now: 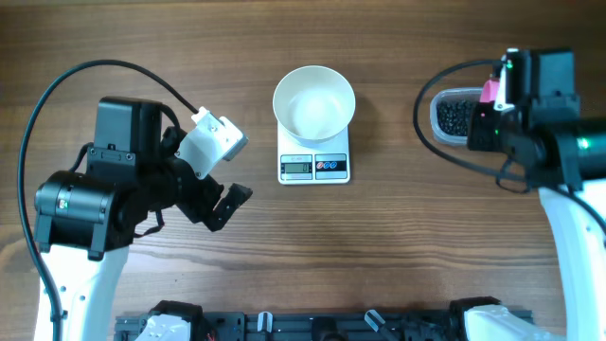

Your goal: Scoop item into bowl and weigh 150g on scale

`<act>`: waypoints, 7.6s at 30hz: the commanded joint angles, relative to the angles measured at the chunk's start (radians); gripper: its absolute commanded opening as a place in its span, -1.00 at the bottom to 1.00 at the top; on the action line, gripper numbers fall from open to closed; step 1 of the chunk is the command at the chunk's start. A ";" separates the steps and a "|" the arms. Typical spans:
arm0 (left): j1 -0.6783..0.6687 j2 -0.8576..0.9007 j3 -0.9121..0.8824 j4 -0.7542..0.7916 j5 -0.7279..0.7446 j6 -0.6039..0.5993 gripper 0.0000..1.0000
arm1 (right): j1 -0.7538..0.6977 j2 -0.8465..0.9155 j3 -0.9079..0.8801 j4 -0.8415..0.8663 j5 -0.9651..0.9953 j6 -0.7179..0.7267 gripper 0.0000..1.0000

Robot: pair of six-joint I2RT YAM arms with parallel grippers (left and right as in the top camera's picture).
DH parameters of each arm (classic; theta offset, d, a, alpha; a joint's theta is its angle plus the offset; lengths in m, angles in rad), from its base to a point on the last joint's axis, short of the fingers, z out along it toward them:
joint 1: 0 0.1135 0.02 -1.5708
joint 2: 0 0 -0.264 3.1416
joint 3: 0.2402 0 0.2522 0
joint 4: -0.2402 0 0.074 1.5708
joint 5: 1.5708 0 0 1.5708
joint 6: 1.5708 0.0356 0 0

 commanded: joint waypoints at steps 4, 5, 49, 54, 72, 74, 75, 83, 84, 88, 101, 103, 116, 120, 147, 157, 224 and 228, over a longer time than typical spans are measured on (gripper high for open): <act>0.007 -0.004 0.018 -0.001 0.012 0.011 1.00 | -0.003 0.096 0.028 -0.006 0.065 -0.027 -0.91; 0.007 -0.004 0.018 -0.001 0.012 0.011 1.00 | -0.003 0.109 0.028 -0.006 0.065 -0.028 -0.92; 0.007 -0.004 0.018 -0.001 0.012 0.011 1.00 | -0.060 0.396 0.022 0.151 0.180 -0.269 -0.91; 0.007 -0.003 0.018 -0.001 0.012 0.011 1.00 | -0.075 0.405 -0.014 0.169 0.181 -0.290 -0.91; 0.007 -0.003 0.018 -0.001 0.012 0.011 1.00 | -0.103 0.406 -0.131 0.270 0.086 -0.316 -0.91; 0.007 -0.004 0.018 -0.001 0.012 0.011 1.00 | -0.103 0.406 -0.131 0.268 0.086 -0.317 -0.91; 0.007 -0.003 0.018 -0.001 0.012 0.011 1.00 | -0.103 0.406 -0.131 0.268 0.086 -0.316 -0.92; 0.007 -0.004 0.018 -0.001 0.012 0.011 1.00 | -0.103 0.419 -0.131 0.270 0.073 -0.317 -0.91; 0.007 -0.004 0.018 -0.001 0.012 0.011 1.00 | -0.103 0.427 -0.132 0.269 0.057 -0.317 -0.91; 0.007 -0.004 0.018 -0.001 0.012 0.011 1.00 | -0.103 0.452 -0.132 0.272 0.012 -0.315 -0.91; 0.007 -0.003 0.018 -0.001 0.012 0.011 1.00 | -0.171 0.466 -0.132 0.287 -0.167 -0.315 -0.91; 0.007 -0.004 0.018 -0.001 0.012 0.012 1.00 | -0.184 0.466 -0.132 0.280 -0.180 -0.317 -0.91; 0.007 -0.003 0.018 -0.001 0.012 0.012 1.00 | -0.260 0.466 -0.132 0.232 -0.336 -0.318 -0.91; 0.007 -0.004 0.018 -0.001 0.012 0.011 1.00 | -0.288 0.466 -0.132 0.227 -0.344 -0.319 -0.91; 0.007 -0.004 0.018 -0.001 0.012 0.011 1.00 | -0.321 0.477 -0.160 0.258 -0.404 -0.338 -0.92; 0.007 -0.004 0.018 -0.001 0.012 0.011 1.00 | -0.321 0.481 -0.201 0.299 -0.404 -0.313 -0.91; 0.007 -0.004 0.018 -0.001 0.012 0.011 1.00 | -0.478 0.521 -0.202 0.249 -0.783 -0.287 -0.91; 0.007 -0.004 0.018 -0.001 0.012 0.011 1.00 | -0.502 0.521 -0.202 0.230 -0.808 -0.286 -0.91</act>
